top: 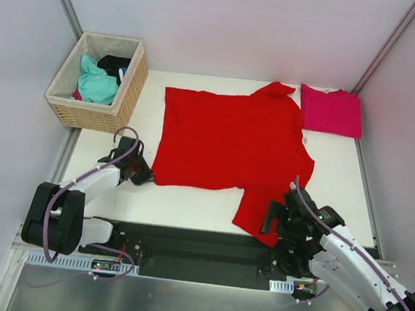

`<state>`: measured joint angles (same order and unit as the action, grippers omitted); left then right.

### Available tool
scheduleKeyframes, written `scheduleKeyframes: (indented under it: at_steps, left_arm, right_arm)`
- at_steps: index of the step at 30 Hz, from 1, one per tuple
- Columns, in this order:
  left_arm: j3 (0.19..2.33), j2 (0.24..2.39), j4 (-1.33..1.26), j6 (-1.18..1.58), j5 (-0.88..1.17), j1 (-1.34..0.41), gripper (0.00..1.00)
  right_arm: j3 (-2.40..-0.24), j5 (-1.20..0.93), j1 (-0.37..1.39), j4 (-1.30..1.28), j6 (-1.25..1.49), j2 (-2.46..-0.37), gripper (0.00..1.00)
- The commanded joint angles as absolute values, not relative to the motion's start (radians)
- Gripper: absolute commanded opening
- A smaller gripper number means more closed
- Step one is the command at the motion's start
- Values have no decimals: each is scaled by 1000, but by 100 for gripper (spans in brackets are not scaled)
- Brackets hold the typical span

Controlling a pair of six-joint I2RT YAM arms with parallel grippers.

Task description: Fold and stack the t-shirts

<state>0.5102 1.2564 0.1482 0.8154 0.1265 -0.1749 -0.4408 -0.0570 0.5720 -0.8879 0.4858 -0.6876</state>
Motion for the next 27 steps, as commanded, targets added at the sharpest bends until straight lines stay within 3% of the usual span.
scheduleKeyframes:
  at_steps: [1,16,27]
  left_arm:
    - [540,1266,167,796,138,-166,0]
    - [551,1272,166,788,161,-146,0]
    - [551,1281,152,782,183,-140,0]
  right_arm:
    - [-428,-158,586,-926,560,-657,99]
    - [-404,-149,591,-927,659,-620,96]
    - [-307,-127,578,-770,752,-580,98]
